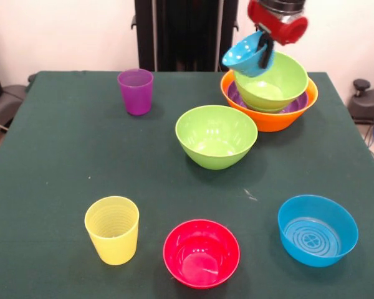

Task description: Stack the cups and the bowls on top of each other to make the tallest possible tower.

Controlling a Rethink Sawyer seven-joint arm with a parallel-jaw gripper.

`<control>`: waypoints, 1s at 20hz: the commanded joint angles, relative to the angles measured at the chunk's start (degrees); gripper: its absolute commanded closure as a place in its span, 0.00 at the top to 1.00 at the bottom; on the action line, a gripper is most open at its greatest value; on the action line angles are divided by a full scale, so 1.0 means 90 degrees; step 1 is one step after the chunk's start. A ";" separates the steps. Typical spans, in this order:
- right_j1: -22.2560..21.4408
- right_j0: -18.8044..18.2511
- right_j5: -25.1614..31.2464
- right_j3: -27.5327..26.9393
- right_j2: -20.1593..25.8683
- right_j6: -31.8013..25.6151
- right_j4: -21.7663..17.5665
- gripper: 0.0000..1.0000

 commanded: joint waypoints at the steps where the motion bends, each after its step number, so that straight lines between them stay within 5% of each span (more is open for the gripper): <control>1: 0.0118 -0.0413 -0.0785 0.0687 0.0825 -0.0152 -0.0519 0.00; 10: 0.0308 -0.0579 -0.1200 0.0774 0.0994 0.0044 -0.0690 0.00; 20: 0.0213 -0.0022 -0.0452 0.0422 0.0690 0.0512 -0.0553 0.00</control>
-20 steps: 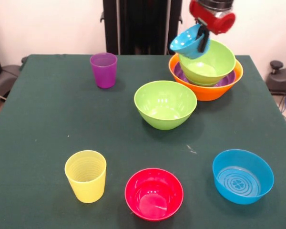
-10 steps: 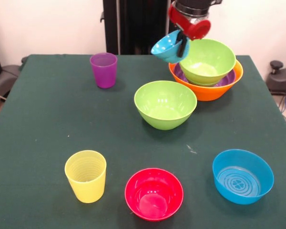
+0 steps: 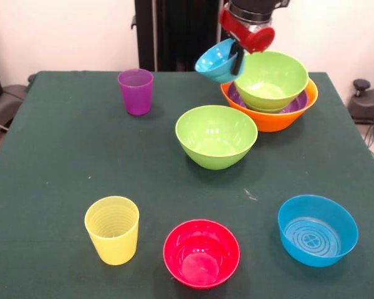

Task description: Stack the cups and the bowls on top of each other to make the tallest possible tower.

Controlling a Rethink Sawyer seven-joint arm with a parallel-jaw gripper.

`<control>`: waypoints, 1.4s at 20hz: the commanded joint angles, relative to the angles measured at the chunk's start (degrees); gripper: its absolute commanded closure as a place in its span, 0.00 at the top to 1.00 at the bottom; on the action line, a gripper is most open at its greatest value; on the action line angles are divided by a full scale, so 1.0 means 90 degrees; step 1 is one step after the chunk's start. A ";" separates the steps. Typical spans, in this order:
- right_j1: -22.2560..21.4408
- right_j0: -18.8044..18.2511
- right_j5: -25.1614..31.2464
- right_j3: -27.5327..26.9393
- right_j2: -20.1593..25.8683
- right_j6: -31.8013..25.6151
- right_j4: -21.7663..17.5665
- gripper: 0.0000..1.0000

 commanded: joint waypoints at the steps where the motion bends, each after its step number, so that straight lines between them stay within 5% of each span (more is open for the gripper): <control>1: 0.0146 0.0392 0.0496 -0.0119 0.0528 0.0548 -0.0253 0.00; 9: 0.0038 0.0786 0.1204 -0.0478 0.0284 0.0801 -0.0140 0.00; 18: 0.0494 0.0711 0.0633 -0.0555 0.0469 0.0769 0.0003 0.00; 28: 0.0835 0.0928 0.0965 -0.1201 0.0331 0.1037 0.0088 0.00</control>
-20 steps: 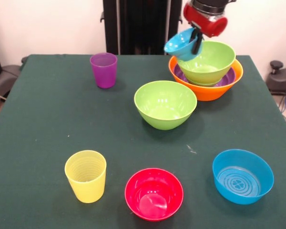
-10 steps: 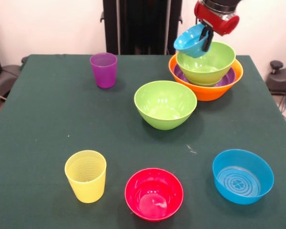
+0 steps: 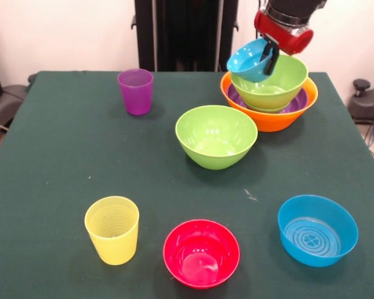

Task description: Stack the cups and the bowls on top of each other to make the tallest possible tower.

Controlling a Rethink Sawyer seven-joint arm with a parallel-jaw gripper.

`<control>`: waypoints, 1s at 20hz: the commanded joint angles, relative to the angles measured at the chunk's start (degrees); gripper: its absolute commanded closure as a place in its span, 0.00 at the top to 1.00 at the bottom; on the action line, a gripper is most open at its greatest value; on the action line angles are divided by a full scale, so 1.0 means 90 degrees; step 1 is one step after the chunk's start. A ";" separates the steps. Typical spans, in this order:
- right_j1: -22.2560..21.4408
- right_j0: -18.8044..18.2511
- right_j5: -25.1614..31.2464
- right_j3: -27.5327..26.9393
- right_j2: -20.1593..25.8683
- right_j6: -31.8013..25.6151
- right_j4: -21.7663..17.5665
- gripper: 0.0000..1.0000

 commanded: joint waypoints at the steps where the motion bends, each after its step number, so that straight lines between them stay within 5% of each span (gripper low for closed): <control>1: 0.0569 0.0162 0.0569 -0.0914 0.0333 0.1085 0.0090 0.00; 7: 0.0744 0.0497 0.1129 -0.1451 0.0130 0.1446 0.0195 0.00; 11: 0.0839 0.0458 0.0883 -0.1539 0.0164 0.1286 0.0220 0.00; 12: 0.0871 0.0465 0.0900 -0.1601 0.0127 0.1213 0.0182 1.00; 20: 0.1087 0.0546 0.1553 -0.2275 -0.0143 0.1261 0.0097 1.00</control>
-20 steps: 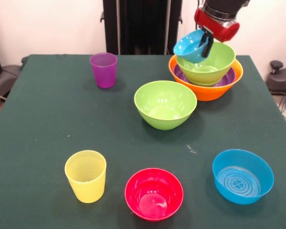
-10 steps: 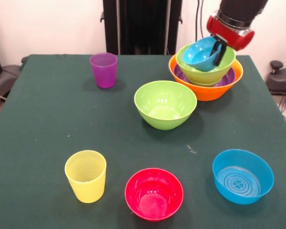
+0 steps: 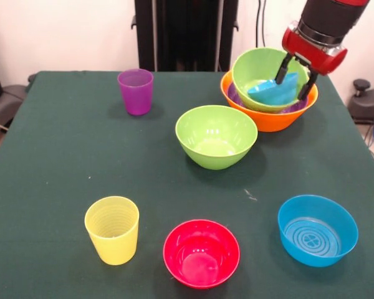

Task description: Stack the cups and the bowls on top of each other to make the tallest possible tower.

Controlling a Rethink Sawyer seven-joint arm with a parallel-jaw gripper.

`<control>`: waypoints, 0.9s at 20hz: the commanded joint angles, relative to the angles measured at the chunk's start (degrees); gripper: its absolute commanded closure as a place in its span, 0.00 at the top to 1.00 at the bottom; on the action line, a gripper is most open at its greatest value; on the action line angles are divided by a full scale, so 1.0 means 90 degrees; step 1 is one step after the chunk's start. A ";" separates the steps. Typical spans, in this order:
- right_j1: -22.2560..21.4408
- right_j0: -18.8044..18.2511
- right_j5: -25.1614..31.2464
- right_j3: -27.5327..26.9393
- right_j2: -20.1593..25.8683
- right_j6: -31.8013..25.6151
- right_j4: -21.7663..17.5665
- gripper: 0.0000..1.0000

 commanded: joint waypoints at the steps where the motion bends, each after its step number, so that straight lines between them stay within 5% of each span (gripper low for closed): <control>1: 0.0386 -0.0024 0.0876 -0.0928 0.0181 0.1229 0.0069 1.00; 11: 0.0755 0.0048 0.1369 -0.1606 0.0129 0.1345 0.0118 1.00; 18: 0.0649 0.0051 0.1346 -0.1495 0.0148 0.1289 0.0177 1.00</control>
